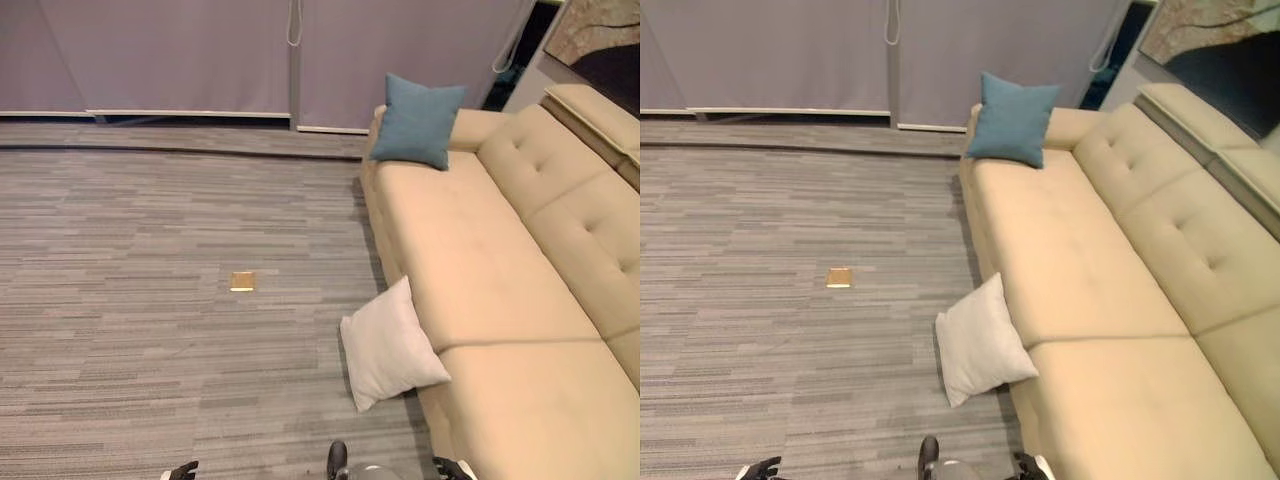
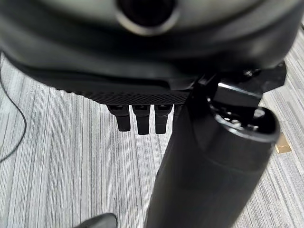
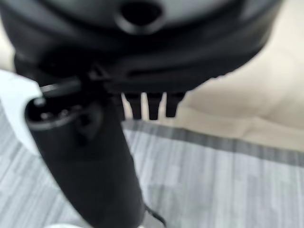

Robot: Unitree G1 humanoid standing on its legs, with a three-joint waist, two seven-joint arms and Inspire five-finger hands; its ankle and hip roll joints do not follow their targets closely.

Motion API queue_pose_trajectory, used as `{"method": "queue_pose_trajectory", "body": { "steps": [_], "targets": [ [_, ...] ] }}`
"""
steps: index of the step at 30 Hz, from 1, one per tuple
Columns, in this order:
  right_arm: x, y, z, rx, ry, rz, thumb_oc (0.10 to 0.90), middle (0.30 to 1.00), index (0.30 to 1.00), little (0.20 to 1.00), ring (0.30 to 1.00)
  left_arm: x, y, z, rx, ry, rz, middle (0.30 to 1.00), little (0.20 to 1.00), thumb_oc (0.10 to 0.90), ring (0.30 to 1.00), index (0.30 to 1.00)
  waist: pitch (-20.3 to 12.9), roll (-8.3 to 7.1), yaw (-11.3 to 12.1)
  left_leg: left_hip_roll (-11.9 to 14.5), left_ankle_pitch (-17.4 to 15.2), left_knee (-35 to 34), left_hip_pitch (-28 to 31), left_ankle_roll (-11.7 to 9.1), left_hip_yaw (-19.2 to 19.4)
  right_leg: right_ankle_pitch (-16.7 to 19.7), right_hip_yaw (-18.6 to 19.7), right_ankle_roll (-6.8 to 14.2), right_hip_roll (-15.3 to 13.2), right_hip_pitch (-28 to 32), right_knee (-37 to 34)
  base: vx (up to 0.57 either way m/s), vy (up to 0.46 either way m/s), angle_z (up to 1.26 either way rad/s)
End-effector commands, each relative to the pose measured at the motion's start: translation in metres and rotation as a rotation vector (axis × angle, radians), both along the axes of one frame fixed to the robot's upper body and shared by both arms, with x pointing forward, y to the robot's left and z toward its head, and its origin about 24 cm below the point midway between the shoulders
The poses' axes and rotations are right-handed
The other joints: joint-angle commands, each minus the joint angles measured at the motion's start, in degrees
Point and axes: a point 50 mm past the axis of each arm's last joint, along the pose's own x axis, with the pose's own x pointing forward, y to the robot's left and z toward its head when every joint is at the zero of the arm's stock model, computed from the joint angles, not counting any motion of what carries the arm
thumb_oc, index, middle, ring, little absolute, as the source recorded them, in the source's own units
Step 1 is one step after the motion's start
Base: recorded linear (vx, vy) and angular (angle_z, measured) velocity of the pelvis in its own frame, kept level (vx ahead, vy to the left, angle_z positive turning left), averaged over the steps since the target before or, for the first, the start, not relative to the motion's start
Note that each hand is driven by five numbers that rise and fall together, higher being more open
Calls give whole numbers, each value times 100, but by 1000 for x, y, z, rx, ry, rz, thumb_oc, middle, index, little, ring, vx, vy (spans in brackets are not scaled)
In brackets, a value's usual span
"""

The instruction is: Pick up all the scattered cushions and arrange them neatly on the sofa.

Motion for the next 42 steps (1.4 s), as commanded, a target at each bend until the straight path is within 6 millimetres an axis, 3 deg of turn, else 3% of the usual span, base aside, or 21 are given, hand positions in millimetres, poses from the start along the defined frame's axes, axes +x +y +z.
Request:
{"method": "queue_pose_trajectory", "body": {
  "steps": [1, 3, 5, 6, 7, 8, 9, 10, 13, 17, 21, 24, 25, 27, 29, 33, 35, 36, 37, 39, 42],
  "targets": [
    [16, -34, 13, -110, -52, -14, 800, 900, 900, 900, 900, 19, 1, 6, 16, -63, -66, 900, 900, 800, 900, 900, 30, -142, -40, 260, 100, 1100, -444, -111, 107, -211, 238, 562, 22, 515, -211, 149, -36, -14],
    [15, -34, 12, -107, -48, -19, 800, 900, 900, 900, 900, 20, 1, 6, 13, -66, -66, 900, 900, 800, 900, 900, 41, -172, -17, 293, 46, 1138, -615, -50, 153, -256, 276, 548, 3, 576, -236, 133, -2, -32],
    [14, -36, 13, -111, -47, -24, 800, 900, 900, 900, 900, 19, 1, 6, 13, -55, -74, 900, 900, 800, 900, 900, 18, -229, 35, 362, -96, 472, -821, 63, 185, -357, 373, 630, -20, 721, -326, 191, 34, -14],
    [14, -36, 13, -111, -47, -24, 800, 900, 900, 900, 900, 19, 1, 6, 13, -55, -74, 900, 900, 800, 900, 900, 21, -230, 37, 361, -95, 468, -816, 63, 186, -357, 375, 630, -20, 724, -326, 205, 87, -7],
    [14, -37, 13, -117, -47, -21, 800, 900, 900, 900, 900, 18, 3, 6, 17, -53, -74, 900, 900, 800, 900, 900, -5, -159, 71, 495, 261, -175, -1000, 0, 132, -463, 451, 656, 45, 830, -364, 139, 66, -26],
    [14, -37, 13, -117, -47, -21, 800, 900, 900, 900, 900, 18, 3, 6, 17, -53, -74, 900, 900, 800, 900, 900, 3, -166, 74, 484, 276, -209, -969, -1, 138, -467, 455, 657, 37, 843, -366, 275, 140, -40],
    [16, -36, 13, -123, -53, -16, 800, 900, 900, 900, 900, 19, 4, 7, 17, -62, -65, 900, 900, 800, 900, 900, 37, -107, 138, 532, 647, -621, -1113, -101, -47, -563, 567, 657, 101, 967, -352, 205, 118, -53],
    [16, -36, 13, -121, -57, -15, 800, 900, 900, 900, 900, 20, 4, 7, 14, -64, -62, 900, 900, 800, 900, 900, 44, -88, 159, 559, 775, -747, -1179, -145, -137, -602, 631, 659, 125, 1015, -323, 273, 168, -29],
    [17, -35, 14, -119, -60, -16, 800, 900, 900, 900, 900, 20, 4, 7, 10, -68, -55, 900, 900, 800, 900, 900, 52, -86, 192, 552, 823, -808, -1207, -158, -227, -661, 726, 671, 108, 1095, -251, 174, 130, -33],
    [16, -30, 11, -106, -54, -14, 800, 900, 900, 900, 900, 12, 2, 4, 7, -36, -54, 900, 900, 800, 900, 900, -76, -40, 197, 389, 678, -981, -928, -6, -245, -741, 851, 771, 13, 1129, 90, 245, 224, -48],
    [31, -20, 14, -83, -90, 13, 800, 900, 900, 900, 900, 21, 8, 8, 26, -69, -38, 900, 900, 800, 900, 900, 14, 10, 174, 205, 506, -1200, -509, 331, -109, 194, 972, 1119, -251, 380, 1676, 161, 213, -16],
    [39, -15, 16, -76, -116, 30, 800, 900, 900, 900, 900, 26, 12, 11, 39, -90, -31, 900, 900, 800, 900, 900, 108, 120, 173, 265, 439, -1258, -378, 395, -15, 215, 755, 1121, -370, 52, 2213, 105, 157, -9],
    [40, -14, 16, -75, -118, 42, 800, 900, 900, 900, 900, 27, 14, 12, 39, -97, -21, 900, 900, 800, 900, 900, 94, 159, 166, 233, 331, -1376, -136, 421, 44, 71, 412, 1009, -510, -146, 2187, 184, 112, -20],
    [40, -17, 16, -80, -112, 39, 800, 900, 900, 900, 900, 28, 15, 13, 39, -98, -23, 900, 900, 800, 900, 900, 81, 162, 100, 151, 246, -1421, 20, 414, 57, -163, 112, 941, -413, -256, 1622, 237, 94, -34],
    [40, -17, 16, -81, -112, 39, 800, 900, 900, 900, 900, 28, 15, 13, 38, -98, -23, 900, 900, 800, 900, 900, 89, 167, 92, 155, 242, -1420, 29, 411, 47, -165, 101, 940, -410, -238, 1614, 91, 18, -37],
    [37, -22, 16, -91, -101, 30, 800, 900, 900, 900, 900, 27, 14, 12, 44, -86, -40, 900, 900, 800, 900, 900, 20, 88, 33, 32, 95, -1357, 142, 387, 90, -295, -111, 916, -281, -61, 877, 113, -10, 5],
    [33, -24, 15, -94, -95, 18, 800, 900, 900, 900, 900, 27, 13, 12, 43, -86, -46, 900, 900, 800, 900, 900, -38, 52, 5, -6, 27, -1269, 152, 353, 102, -328, 46, 893, -167, 114, 599, 145, -87, -28],
    [29, -26, 15, -94, -89, -5, 800, 900, 900, 900, 900, 25, 11, 10, 37, -81, -53, 900, 900, 800, 900, 900, -129, -7, -14, 10, -67, -1018, 125, 231, 193, -363, 92, 841, -99, 401, 230, 170, -167, -26],
    [26, -30, 15, -97, -89, -31, 800, 900, 900, 900, 900, 27, 10, 11, 34, -83, -65, 900, 900, 800, 900, 900, -118, -109, -50, 154, -2, -281, -107, 14, 295, -365, 138, 743, -80, 585, 24, 130, -158, 4],
    [27, -35, 16, -113, -93, -33, 800, 900, 900, 900, 900, 30, 10, 12, 38, -84, -81, 900, 900, 800, 900, 900, -28, -157, -9, 332, 137, 567, -381, -129, 283, -361, 212, 618, -14, 759, -105, 53, -83, 12],
    [28, -36, 17, -111, -98, -43, 800, 900, 900, 900, 900, 34, 6, 12, 31, -98, -81, 900, 900, 800, 900, 900, -36, -213, 29, 329, 81, 676, -646, -19, 8, -398, 474, 584, 26, 838, -213, 75, 22, -46]
  ]
}}
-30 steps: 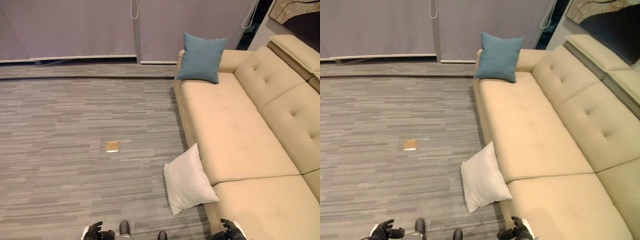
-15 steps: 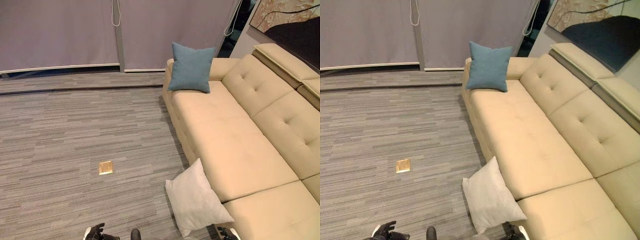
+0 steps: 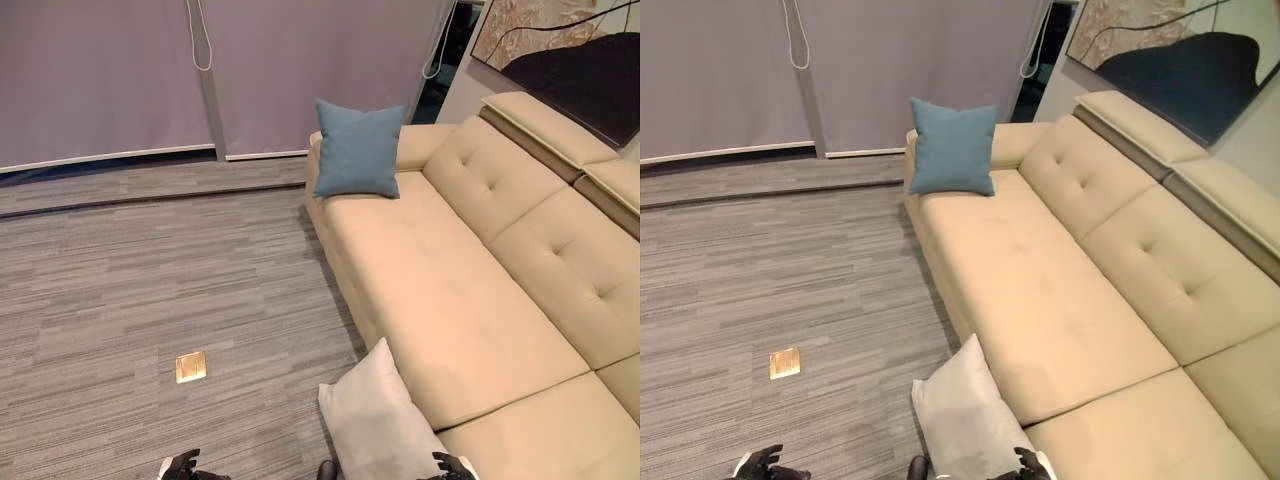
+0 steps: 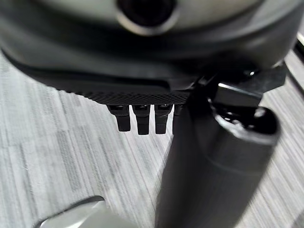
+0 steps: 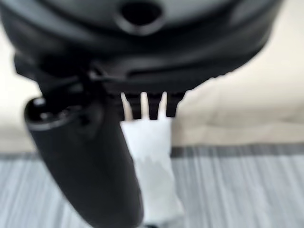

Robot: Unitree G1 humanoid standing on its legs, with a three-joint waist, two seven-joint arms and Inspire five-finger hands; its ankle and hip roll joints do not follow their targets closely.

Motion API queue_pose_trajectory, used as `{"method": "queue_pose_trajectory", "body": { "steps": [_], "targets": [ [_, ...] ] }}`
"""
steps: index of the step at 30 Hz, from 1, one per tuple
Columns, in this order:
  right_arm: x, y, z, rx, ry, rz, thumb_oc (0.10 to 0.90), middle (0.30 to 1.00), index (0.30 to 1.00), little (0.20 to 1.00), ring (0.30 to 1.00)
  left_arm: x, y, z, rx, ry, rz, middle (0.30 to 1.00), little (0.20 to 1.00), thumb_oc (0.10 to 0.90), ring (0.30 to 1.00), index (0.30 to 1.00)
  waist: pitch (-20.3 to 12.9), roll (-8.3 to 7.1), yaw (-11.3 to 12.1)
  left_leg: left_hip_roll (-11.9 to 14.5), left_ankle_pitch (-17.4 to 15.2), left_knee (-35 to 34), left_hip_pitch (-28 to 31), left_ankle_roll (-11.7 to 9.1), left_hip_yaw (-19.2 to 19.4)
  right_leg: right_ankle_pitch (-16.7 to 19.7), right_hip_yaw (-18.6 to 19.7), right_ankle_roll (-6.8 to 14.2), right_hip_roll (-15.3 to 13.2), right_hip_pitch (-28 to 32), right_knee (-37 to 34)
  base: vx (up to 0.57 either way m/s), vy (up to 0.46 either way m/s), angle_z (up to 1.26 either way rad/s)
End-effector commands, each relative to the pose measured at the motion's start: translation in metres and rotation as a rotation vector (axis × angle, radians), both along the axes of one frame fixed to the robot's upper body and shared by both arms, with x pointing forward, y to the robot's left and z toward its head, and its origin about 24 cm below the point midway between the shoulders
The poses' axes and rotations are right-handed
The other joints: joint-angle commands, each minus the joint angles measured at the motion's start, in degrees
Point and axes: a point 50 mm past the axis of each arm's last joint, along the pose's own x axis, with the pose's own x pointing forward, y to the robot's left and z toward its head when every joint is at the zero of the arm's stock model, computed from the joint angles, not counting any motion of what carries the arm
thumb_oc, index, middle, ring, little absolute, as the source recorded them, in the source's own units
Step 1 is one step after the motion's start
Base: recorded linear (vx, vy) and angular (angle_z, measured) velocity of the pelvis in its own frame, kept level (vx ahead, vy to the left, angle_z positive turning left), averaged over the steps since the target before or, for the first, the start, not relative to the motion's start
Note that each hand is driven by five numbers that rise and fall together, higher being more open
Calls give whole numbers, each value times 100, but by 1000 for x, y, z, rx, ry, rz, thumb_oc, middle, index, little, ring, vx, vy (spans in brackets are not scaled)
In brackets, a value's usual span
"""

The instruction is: Pick up all the scattered cushions and arrange them neatly on the sofa.

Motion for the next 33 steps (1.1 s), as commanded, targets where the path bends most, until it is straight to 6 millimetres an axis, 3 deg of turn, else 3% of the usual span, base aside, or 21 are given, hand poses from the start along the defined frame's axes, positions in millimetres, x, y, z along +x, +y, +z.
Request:
{"method": "queue_pose_trajectory", "body": {
  "steps": [1, 2, 5, 6, 10, 11, 14, 16, 19, 20, 21, 23, 24, 25, 27, 33],
  "targets": [
    [21, -16, 11, -53, -77, -29, 800, 900, 900, 900, 900, 21, 12, 10, 47, -73, -36, 900, 900, 800, 900, 900, 113, -175, -84, -246, -176, -1174, 329, 247, -119, -360, 345, 724, -260, 190, 310, 128, 107, -65],
    [22, -17, 11, -57, -79, -23, 800, 900, 900, 900, 900, 21, 9, 9, 43, -71, -43, 900, 900, 800, 900, 900, 61, -191, -55, -243, -200, -1650, 261, 226, -444, -380, 645, 793, -259, 212, 285, 201, 152, -57],
    [27, -17, 14, -70, -90, 1, 800, 900, 900, 900, 900, 26, 5, 9, 32, -86, -47, 900, 900, 800, 900, 900, 72, -92, 28, -322, 213, -2422, 147, 130, -1333, -415, 1063, 815, -147, 237, 273, 157, 145, -127],
    [27, -19, 14, -72, -90, -4, 800, 900, 900, 900, 900, 25, 2, 8, 24, -78, -55, 900, 900, 800, 900, 900, 48, -55, -4, -354, 207, -2518, 173, 134, -1389, -432, 1163, 845, -150, 259, 254, 202, 264, -161],
    [26, -14, 12, -57, -77, 8, 800, 900, 900, 900, 900, 15, 0, 4, 23, -36, -79, 900, 900, 800, 900, 900, -72, 67, -103, -376, 198, -2823, 463, 270, -1142, -429, 1511, 949, -254, 144, 497, 172, 293, -76],
    [32, -8, 13, -43, -95, 20, 800, 900, 900, 900, 900, 19, 4, 7, 38, -50, -77, 900, 900, 800, 900, 900, -36, 90, -111, -404, 134, -2905, 582, 409, -804, -327, 1704, 1087, -335, -52, 646, 91, 277, -123],
    [38, -3, 13, -33, -109, 30, 800, 900, 900, 900, 900, 22, 8, 9, 52, -64, -73, 900, 900, 800, 900, 900, 17, 96, -98, -431, 122, -2934, 595, 489, -596, -186, 1777, 1226, -358, -280, 790, -8, 170, -102],
    [43, 1, 14, -29, -124, 43, 800, 900, 900, 900, 900, 22, 11, 10, 57, -70, -59, 900, 900, 800, 900, 900, 80, 142, -20, -404, 127, -3035, 627, 525, -403, -113, 1499, 1277, -441, -496, 967, -58, 141, -90],
    [46, 4, 15, -25, -138, 57, 800, 900, 900, 900, 900, 20, 15, 11, 59, -73, -36, 900, 900, 800, 900, 900, 147, 255, 166, -363, 166, -3186, 733, 530, -126, -224, 66, 1154, -825, -543, 1126, -48, 124, -79],
    [46, 4, 15, -25, -138, 57, 800, 900, 900, 900, 900, 20, 15, 11, 59, -73, -36, 900, 900, 800, 900, 900, 146, 255, 164, -363, 166, -3186, 733, 530, -128, -224, 64, 1154, -826, -543, 1126, -19, 93, -99],
    [45, 4, 15, -31, -135, 65, 800, 900, 900, 900, 900, 17, 17, 11, 57, -63, -27, 900, 900, 800, 900, 900, 106, 277, 185, -396, 218, -3363, 854, 521, 61, -317, -490, 1064, -783, -513, 1159, -10, 83, -95],
    [44, 2, 15, -34, -133, 65, 800, 900, 900, 900, 900, 14, 17, 10, 54, -57, -22, 900, 900, 800, 900, 900, 69, 273, 218, -437, 135, -3487, 1010, 473, 220, -467, -862, 1112, -744, -426, 1093, 16, 59, -38],
    [43, 0, 15, -39, -129, 63, 800, 900, 900, 900, 900, 12, 17, 9, 50, -55, -16, 900, 900, 800, 900, 900, 66, 249, 307, -438, 190, -3463, 1001, 476, 432, -385, -1383, 1062, -869, -295, 873, 53, -42, -65],
    [40, -2, 15, -47, -124, 61, 800, 900, 900, 900, 900, 11, 16, 9, 47, -51, -18, 900, 900, 800, 900, 900, 35, 253, 306, -426, 76, -3452, 1068, 432, 414, -542, -1402, 1100, -818, -126, 716, -63, -78, -94],
    [39, -4, 15, -56, -117, 71, 800, 900, 900, 900, 900, 11, 13, 8, 40, -51, -28, 900, 900, 800, 900, 900, 49, 225, 212, -465, 165, -3345, 978, 488, 475, -411, -853, 1039, -592, -257, 649, -10, -65, -51],
    [30, -16, 14, -87, -90, 46, 800, 900, 900, 900, 900, 19, 4, 8, 23, -68, -77, 900, 900, 800, 900, 900, 62, 160, 158, -450, -99, -2720, 938, 429, 476, -288, -623, 992, -465, 11, 207, 27, -47, 5]
  ]
}}
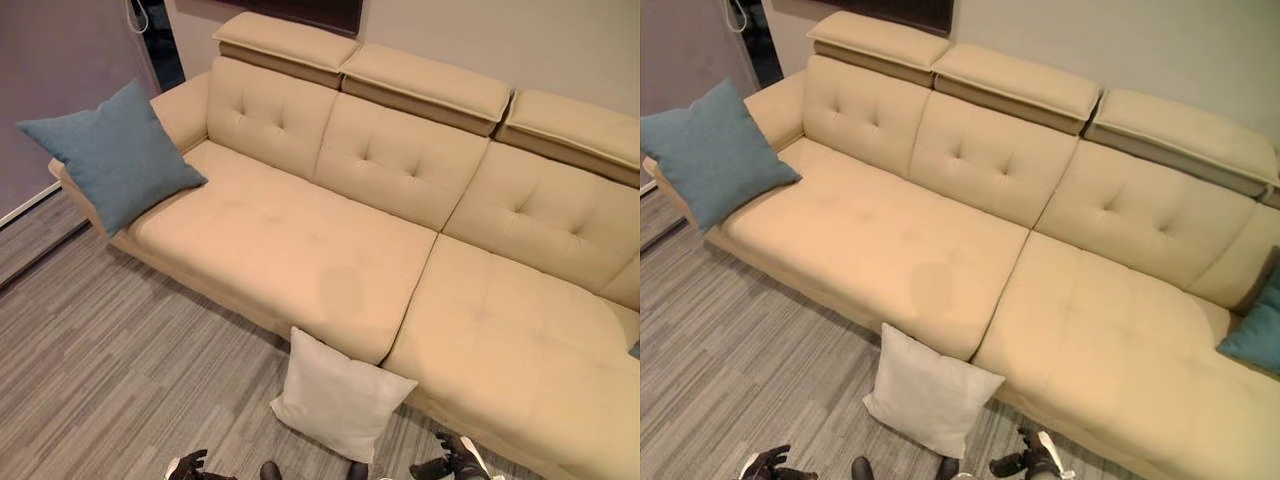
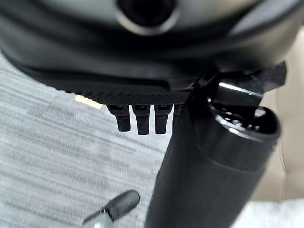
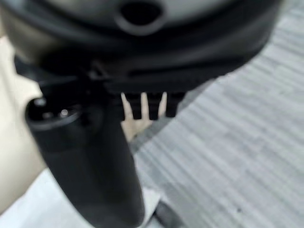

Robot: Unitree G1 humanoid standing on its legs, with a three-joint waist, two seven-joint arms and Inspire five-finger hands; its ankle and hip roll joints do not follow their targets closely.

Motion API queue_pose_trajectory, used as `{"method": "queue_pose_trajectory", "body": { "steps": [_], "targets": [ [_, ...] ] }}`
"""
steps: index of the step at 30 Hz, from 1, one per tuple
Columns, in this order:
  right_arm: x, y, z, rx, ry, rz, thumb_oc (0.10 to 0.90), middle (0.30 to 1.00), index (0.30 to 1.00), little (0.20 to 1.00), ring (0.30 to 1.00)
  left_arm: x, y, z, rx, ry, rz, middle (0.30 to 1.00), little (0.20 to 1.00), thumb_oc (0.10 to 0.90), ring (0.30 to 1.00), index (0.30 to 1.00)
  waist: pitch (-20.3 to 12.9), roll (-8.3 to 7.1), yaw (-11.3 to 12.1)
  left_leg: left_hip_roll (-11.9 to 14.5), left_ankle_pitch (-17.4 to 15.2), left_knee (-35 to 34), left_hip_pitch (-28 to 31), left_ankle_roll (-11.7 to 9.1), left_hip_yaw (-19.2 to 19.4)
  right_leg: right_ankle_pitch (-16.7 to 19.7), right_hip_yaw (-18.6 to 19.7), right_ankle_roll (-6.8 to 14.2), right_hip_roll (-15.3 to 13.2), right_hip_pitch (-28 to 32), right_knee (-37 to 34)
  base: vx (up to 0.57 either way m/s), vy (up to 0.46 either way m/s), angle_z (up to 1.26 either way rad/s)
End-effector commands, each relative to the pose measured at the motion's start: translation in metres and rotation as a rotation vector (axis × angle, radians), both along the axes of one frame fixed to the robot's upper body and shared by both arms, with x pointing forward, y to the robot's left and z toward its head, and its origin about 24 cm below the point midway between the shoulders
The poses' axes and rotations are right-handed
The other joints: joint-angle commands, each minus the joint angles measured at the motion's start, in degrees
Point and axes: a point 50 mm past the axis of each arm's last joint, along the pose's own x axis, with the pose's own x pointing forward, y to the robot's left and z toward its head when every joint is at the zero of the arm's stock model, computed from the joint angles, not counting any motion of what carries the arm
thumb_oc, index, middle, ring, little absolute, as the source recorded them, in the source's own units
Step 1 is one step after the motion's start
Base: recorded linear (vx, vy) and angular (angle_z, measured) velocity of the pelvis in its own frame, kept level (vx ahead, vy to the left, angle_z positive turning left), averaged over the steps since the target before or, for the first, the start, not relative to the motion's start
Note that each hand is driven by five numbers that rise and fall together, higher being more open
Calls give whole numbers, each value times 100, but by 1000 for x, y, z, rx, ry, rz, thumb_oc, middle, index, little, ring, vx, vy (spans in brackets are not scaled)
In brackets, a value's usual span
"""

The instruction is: Pick up all the scattered cushions and arrange them neatly on the sofa.

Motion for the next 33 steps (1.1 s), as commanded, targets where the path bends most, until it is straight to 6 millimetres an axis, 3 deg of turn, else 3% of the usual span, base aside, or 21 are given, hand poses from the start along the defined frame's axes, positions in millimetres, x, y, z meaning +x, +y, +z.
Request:
{"method": "queue_pose_trajectory", "body": {
  "steps": [1, 3, 7, 8, 10, 14, 20, 23, 27, 28, 30, 31, 33],
  "targets": [
    [19, -15, 11, -79, -64, 25, 800, 900, 900, 900, 900, 24, 6, 8, 35, -76, -50, 900, 900, 800, 900, 900, -112, -285, 10, -372, -846, 877, -126, -171, -501, -4, 560, 336, 13, 193, -315, 18, -20, -7],
    [23, -16, 13, -82, -80, 24, 800, 900, 900, 900, 900, 29, -1, 8, 16, -92, -50, 900, 900, 800, 900, 900, -35, -356, 133, -339, -805, 1163, -464, -311, -1113, -23, 792, 295, 7, 233, -332, 14, 57, -46],
    [26, -16, 14, -86, -86, 32, 800, 900, 900, 900, 900, 29, -2, 7, 12, -88, -49, 900, 900, 800, 900, 900, -63, -385, 198, -221, -601, 876, -662, -361, -1503, -50, 941, 314, -11, 220, -296, 66, 77, -43],
    [29, -18, 16, -94, -93, 35, 800, 900, 900, 900, 900, 31, -4, 8, 11, -93, -46, 900, 900, 800, 900, 900, -53, -354, 241, -169, -464, 749, -782, -404, -1861, -112, 1073, 310, 16, 238, -246, 84, 89, -15],
    [28, -19, 16, -90, -95, 23, 800, 900, 900, 900, 900, 30, -5, 7, 6, -85, -46, 900, 900, 800, 900, 900, -109, -284, 203, -158, -443, 528, -634, -426, -2011, -154, 1188, 338, 0, 257, -204, 140, 196, -48],
    [31, -14, 15, -84, -97, 36, 800, 900, 900, 900, 900, 31, -5, 7, 9, -81, -64, 900, 900, 800, 900, 900, -130, -227, 180, -236, -477, 359, -421, -334, -1907, -116, 1392, 415, -124, 153, -85, 88, 212, -46],
    [58, -3, 25, -72, -179, 70, 800, 900, 900, 900, 900, 39, 9, 14, 58, -110, -45, 900, 900, 800, 900, 900, 117, -206, 231, -375, -594, 400, -537, -106, -1450, 293, 1758, 709, -353, -533, 104, -79, 193, -62],
    [70, 1, 31, -67, -228, 83, 800, 900, 900, 900, 900, 39, 18, 17, 80, -115, -30, 900, 900, 800, 900, 900, 217, -180, 335, -350, -590, 413, -656, -52, -1213, 372, 1425, 720, -452, -728, 164, -127, 85, -68],
    [75, 2, 34, -63, -258, 93, 800, 900, 900, 900, 900, 41, 23, 19, 89, -124, -27, 900, 900, 800, 900, 900, 205, -167, 397, -379, -522, 329, -750, -49, -1082, 197, 950, 627, -429, -619, 224, -94, 42, -46],
    [76, 2, 35, -66, -268, 98, 800, 900, 900, 900, 900, 41, 23, 20, 89, -131, -24, 900, 900, 800, 900, 900, 206, -192, 508, -400, -495, 247, -763, -82, -935, 138, 552, 597, -463, -499, 20, -125, -35, -11],
    [78, 1, 37, -72, -277, 95, 800, 900, 900, 900, 900, 44, 22, 20, 86, -137, -29, 900, 900, 800, 900, 900, 188, -195, 517, -400, -473, 254, -836, -87, -920, 125, 503, 603, -453, -497, -76, -104, -52, -31],
    [83, 0, 41, -80, -298, 95, 800, 900, 900, 900, 900, 50, 20, 22, 84, -159, -32, 900, 900, 800, 900, 900, 220, -176, 451, -405, -450, 249, -923, -69, -930, 159, 791, 571, -338, -641, -83, -79, -64, -34],
    [83, -2, 41, -87, -301, 82, 800, 900, 900, 900, 900, 54, 18, 23, 80, -173, -28, 900, 900, 800, 900, 900, 220, -155, 457, -379, -426, 210, -992, -74, -879, 252, 663, 590, -379, -669, -222, -86, -97, -10]
  ]
}}
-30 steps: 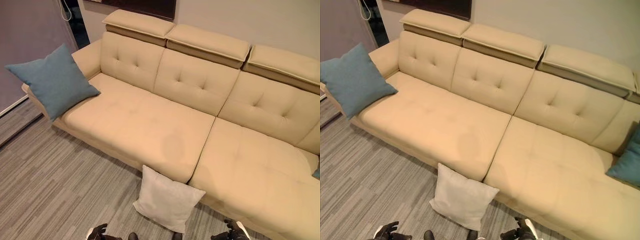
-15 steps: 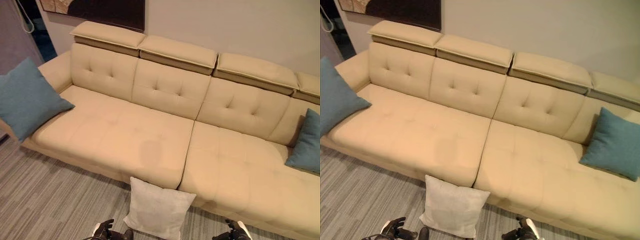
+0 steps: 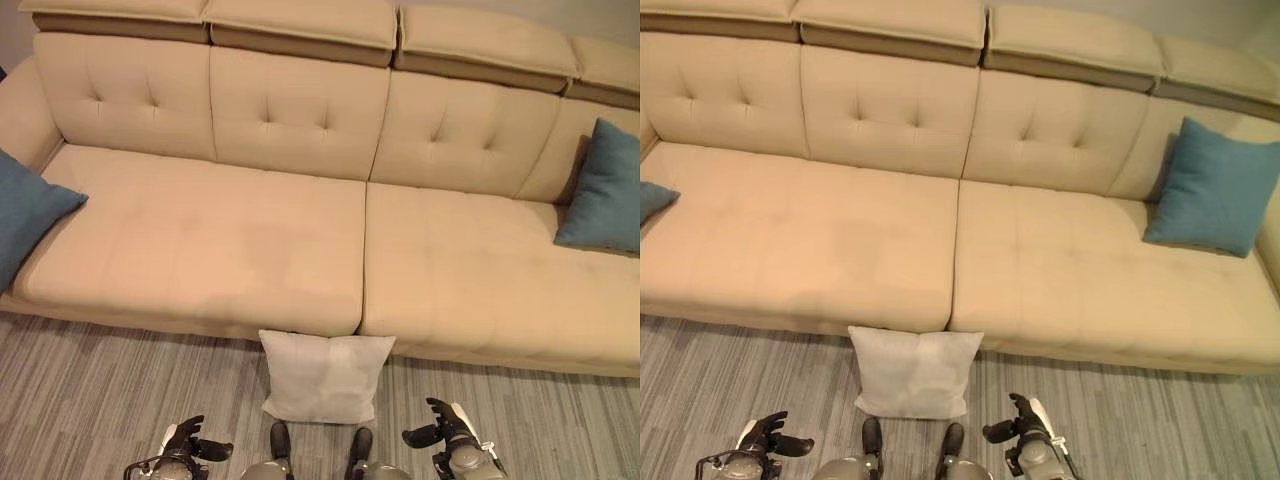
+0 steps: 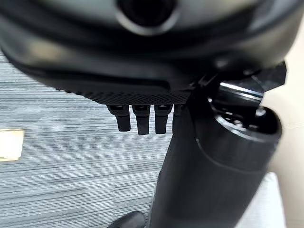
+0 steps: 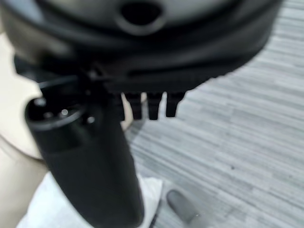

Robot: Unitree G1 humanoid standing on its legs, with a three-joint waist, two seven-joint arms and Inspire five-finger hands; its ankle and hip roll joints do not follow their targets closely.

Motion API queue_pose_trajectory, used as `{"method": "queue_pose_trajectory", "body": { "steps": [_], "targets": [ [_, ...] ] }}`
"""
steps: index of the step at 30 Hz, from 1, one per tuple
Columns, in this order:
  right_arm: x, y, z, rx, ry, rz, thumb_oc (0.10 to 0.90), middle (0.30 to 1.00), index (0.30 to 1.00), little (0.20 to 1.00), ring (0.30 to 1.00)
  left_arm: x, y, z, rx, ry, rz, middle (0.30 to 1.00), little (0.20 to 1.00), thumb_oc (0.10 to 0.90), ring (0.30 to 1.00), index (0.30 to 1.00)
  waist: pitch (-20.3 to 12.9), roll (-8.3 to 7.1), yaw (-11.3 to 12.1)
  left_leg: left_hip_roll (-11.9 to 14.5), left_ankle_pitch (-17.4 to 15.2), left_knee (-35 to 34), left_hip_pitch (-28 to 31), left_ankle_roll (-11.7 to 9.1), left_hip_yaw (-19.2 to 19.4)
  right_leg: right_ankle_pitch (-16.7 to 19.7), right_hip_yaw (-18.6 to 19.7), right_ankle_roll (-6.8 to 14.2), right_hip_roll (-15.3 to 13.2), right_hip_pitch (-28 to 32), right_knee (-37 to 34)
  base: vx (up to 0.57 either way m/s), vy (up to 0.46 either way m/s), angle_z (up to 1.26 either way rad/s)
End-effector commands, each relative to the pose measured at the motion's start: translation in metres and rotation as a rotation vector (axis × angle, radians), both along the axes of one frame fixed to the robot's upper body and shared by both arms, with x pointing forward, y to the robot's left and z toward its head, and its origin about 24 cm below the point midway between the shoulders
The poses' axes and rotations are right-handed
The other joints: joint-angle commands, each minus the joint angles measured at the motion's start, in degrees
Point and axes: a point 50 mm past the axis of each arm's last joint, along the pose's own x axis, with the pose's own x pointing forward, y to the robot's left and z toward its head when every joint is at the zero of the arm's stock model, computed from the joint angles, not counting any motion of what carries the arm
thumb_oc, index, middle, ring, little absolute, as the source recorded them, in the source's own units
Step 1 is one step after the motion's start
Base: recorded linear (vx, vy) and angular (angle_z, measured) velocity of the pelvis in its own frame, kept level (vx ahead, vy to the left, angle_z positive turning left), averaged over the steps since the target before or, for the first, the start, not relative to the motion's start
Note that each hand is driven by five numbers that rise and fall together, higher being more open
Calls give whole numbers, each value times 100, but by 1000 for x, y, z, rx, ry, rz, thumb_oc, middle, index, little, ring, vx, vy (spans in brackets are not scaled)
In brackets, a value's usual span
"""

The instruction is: Pick up all the scattered cushions and arrange them neatly on the sofa.

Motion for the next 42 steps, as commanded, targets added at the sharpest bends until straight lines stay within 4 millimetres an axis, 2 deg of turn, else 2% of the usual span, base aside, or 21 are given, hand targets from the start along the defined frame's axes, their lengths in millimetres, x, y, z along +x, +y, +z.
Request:
{"method": "queue_pose_trajectory", "body": {
  "steps": [1, 4, 5, 7, 8, 9, 10, 11, 12, 18, 21, 22, 23, 24, 27, 31, 35, 37, 42],
  "targets": [
    [24, -23, 23, -97, -139, -17, 800, 900, 900, 900, 900, 21, 0, 8, 10, -90, 5, 900, 900, 800, 900, 900, -162, -9, -58, 13, -645, 581, -406, -196, -597, -305, 294, 306, 38, 70, -2, -63, -89, -2],
    [27, -26, 26, -94, -160, -46, 800, 900, 900, 900, 900, 31, -2, 13, 0, -137, 16, 900, 900, 800, 900, 900, -95, 21, -95, 26, -610, 630, -553, -206, -632, -255, 310, 285, 49, -55, -26, -106, -74, -2],
    [37, -30, 35, -79, -228, -105, 800, 900, 900, 900, 900, 56, -6, 25, -25, -258, 53, 900, 900, 800, 900, 900, 103, 64, -154, 61, -571, 792, -934, -214, -720, -223, 316, 237, 31, -450, 98, -218, -104, 1],
    [52, -32, 48, -59, -318, -154, 800, 900, 900, 900, 900, 81, -10, 41, -43, -377, 73, 900, 900, 800, 900, 900, 292, 110, -192, 56, -541, 1010, -1373, -226, -780, -218, 302, 182, -8, -940, 366, -229, -95, 8],
    [58, -33, 55, -51, -361, -178, 800, 900, 900, 900, 900, 92, -12, 49, -54, -437, 82, 900, 900, 800, 900, 900, 364, 153, -196, 74, -680, 1182, -1570, -279, -839, -339, 314, 194, -4, -1156, 559, -126, -57, 12],
    [65, -34, 62, -38, -404, -198, 800, 900, 900, 900, 900, 101, -14, 56, -69, -481, 86, 900, 900, 800, 900, 900, 382, 175, -208, 55, -677, 1286, -1779, -280, -871, -350, 316, 172, -24, -1368, 673, -44, -33, 13],
    [65, -34, 62, -38, -404, -198, 800, 900, 900, 900, 900, 101, -14, 56, -69, -481, 86, 900, 900, 800, 900, 900, 373, 177, -207, 58, -686, 1302, -1797, -280, -872, -356, 316, 172, -24, -1384, 684, -93, -20, 10],
    [72, -34, 70, -23, -452, -213, 800, 900, 900, 900, 900, 109, -16, 62, -79, -523, 91, 900, 900, 800, 900, 900, 391, 201, -228, 67, -677, 1402, -2018, -284, -895, -381, 322, 154, -47, -1610, 820, -228, -10, 7],
    [97, -30, 97, 24, -593, -252, 800, 900, 900, 900, 900, 135, -21, 88, -106, -667, 109, 900, 900, 800, 900, 900, 520, 277, -265, 143, -692, 1909, -2831, -280, -944, -476, 349, 96, -185, -2414, 1375, -287, -14, 1],
    [141, -18, 154, 108, -844, -254, 800, 900, 900, 900, 900, 178, -35, 134, -181, -886, 135, 900, 900, 800, 900, 900, 592, 456, -312, 294, -792, 2874, -4540, -254, -989, -706, 524, 14, -426, -4127, 2492, -127, 22, 14],
    [141, -18, 154, 108, -844, -254, 800, 900, 900, 900, 900, 178, -35, 134, -181, -886, 135, 900, 900, 800, 900, 900, 580, 456, -312, 294, -794, 2881, -4555, -253, -990, -708, 524, 14, -427, -4142, 2498, -27, 16, -4],
    [163, -13, 190, 113, -971, -230, 800, 900, 900, 900, 900, 196, -40, 160, -195, -986, 137, 900, 900, 800, 900, 900, 661, 513, -334, 314, -843, 3293, -5312, -231, -1008, -788, 647, -7, -471, -4907, 3015, -76, 59, -1],
    [167, -12, 199, 112, -1004, -223, 800, 900, 900, 900, 900, 200, -40, 166, -198, -1010, 137, 900, 900, 800, 900, 900, 642, 519, -339, 316, -871, 3432, -5573, -223, -1014, -819, 702, -15, -476, -5169, 3175, -71, 60, 2],
    [167, -12, 200, 112, -1005, -223, 800, 900, 900, 900, 900, 200, -41, 166, -198, -1010, 137, 900, 900, 800, 900, 900, 617, 517, -339, 316, -880, 3458, -5621, -221, -1012, -828, 710, -15, -480, -5219, 3202, 0, 0, 0],
    [178, -8, 227, 128, -1104, -204, 800, 900, 900, 900, 900, 209, -45, 183, -213, -1072, 131, 900, 900, 800, 900, 900, 648, 519, -342, 284, -912, 3748, -6193, -196, -1036, -882, 792, -37, -478, -5830, 3575, 13, 7, 4],
    [187, 0, 253, 142, -1189, -168, 800, 900, 900, 900, 900, 218, -51, 200, -203, -1121, 84, 900, 900, 800, 900, 900, 682, 510, -359, 248, -909, 3944, -6676, -171, -1049, -915, 864, -36, -496, -6307, 3804, 0, 0, 0],
    [194, 14, 276, 173, -1261, -104, 800, 900, 900, 900, 900, 228, -61, 224, -180, -1191, 5, 900, 900, 800, 900, 900, 700, 508, -364, 212, -884, 4150, -7105, -158, -1080, -933, 921, -27, -518, -6739, 4048, 0, 0, 0],
    [195, 18, 281, 178, -1271, -85, 800, 900, 900, 900, 900, 230, -64, 227, -182, -1198, -8, 900, 900, 800, 900, 900, 706, 513, -366, 193, -877, 4214, -7210, -160, -1081, -943, 934, -26, -531, -6852, 4129, 3, -6, 6],
    [206, 50, 304, 250, -1312, 28, 800, 900, 900, 900, 900, 246, -83, 256, -151, -1251, -103, 900, 900, 800, 900, 900, 738, 517, -367, 164, -782, 4306, -7608, -177, -1181, -890, 965, 7, -551, -7231, 4289, -1, -9, 3]
  ]
}}
